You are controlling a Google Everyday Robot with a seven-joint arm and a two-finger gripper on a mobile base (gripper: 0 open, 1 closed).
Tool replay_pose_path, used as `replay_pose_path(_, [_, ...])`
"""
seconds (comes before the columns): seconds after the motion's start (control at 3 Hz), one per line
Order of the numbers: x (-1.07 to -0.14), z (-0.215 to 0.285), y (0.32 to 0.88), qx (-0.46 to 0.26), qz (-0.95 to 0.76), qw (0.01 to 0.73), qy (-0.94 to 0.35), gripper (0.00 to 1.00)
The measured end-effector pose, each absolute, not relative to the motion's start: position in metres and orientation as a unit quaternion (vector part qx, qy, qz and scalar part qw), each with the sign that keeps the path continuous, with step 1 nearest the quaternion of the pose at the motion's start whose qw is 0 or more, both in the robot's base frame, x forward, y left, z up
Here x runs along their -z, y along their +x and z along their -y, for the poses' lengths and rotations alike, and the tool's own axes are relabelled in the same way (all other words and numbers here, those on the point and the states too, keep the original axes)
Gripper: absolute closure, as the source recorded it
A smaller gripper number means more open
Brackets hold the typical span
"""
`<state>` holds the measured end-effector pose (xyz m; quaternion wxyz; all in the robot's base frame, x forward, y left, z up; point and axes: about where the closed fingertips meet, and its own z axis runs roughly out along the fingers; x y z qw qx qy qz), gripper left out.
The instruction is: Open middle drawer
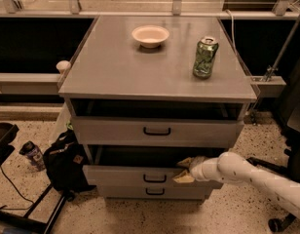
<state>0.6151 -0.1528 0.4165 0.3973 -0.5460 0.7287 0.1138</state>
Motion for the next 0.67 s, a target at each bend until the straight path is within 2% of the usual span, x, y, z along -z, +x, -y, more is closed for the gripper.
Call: replay_pose_path(0.67, [-0.4172, 0.1551, 0.6047, -0.115, -0.728, 0.403, -0.543, 1.0])
